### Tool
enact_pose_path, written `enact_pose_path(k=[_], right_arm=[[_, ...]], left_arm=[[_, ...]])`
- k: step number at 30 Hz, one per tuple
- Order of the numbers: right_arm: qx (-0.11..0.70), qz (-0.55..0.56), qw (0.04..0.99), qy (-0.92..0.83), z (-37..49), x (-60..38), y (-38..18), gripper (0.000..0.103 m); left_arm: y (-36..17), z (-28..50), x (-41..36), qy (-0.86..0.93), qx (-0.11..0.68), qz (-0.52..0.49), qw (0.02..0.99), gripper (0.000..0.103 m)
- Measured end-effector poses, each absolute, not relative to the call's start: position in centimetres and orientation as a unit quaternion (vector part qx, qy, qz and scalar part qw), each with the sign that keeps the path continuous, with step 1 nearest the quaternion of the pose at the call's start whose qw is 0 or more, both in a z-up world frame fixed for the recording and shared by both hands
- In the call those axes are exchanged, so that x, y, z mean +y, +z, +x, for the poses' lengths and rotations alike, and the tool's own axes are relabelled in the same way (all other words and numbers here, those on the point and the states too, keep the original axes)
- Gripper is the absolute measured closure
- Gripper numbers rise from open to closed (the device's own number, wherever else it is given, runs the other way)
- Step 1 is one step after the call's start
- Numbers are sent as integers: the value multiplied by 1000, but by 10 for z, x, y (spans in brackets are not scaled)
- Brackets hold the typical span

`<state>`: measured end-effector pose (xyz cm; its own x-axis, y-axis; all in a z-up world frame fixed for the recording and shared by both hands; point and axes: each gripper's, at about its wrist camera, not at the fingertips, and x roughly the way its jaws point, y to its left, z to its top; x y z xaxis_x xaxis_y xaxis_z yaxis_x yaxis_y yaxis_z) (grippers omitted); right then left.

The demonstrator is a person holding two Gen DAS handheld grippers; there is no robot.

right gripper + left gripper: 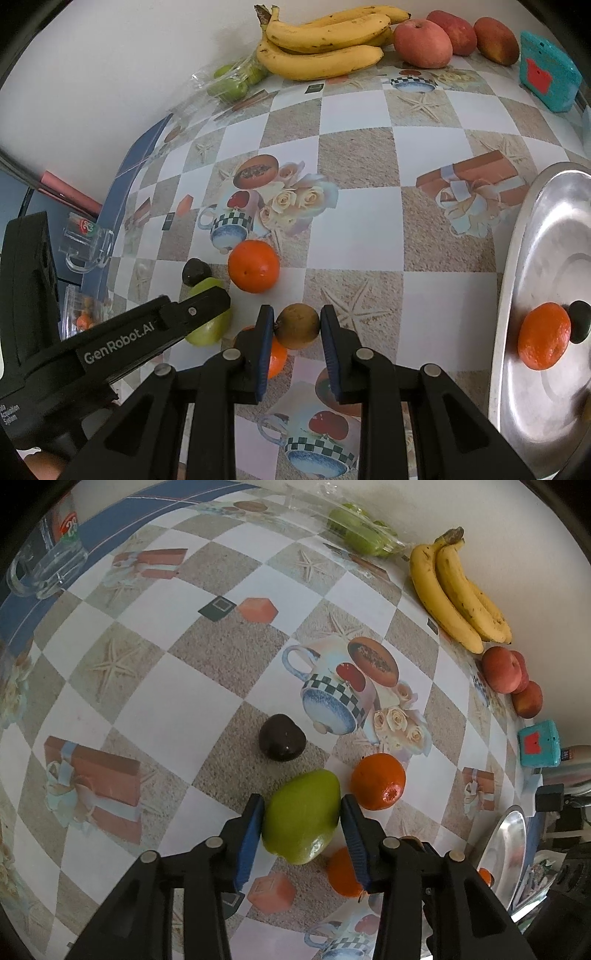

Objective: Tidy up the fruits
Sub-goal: 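Close the left tool on the green pear while the right tool grasps a brown kiwi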

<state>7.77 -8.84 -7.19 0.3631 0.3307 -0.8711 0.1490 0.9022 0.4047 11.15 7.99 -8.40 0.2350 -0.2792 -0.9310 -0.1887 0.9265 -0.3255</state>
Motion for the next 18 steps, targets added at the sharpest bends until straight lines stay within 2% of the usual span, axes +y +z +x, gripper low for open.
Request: enact_pose_path(k=[18], right_arm=[[546,235,804,25,69,-114,-49,76]], left_arm=[[-48,101,67,-45,579,-165,797,58]])
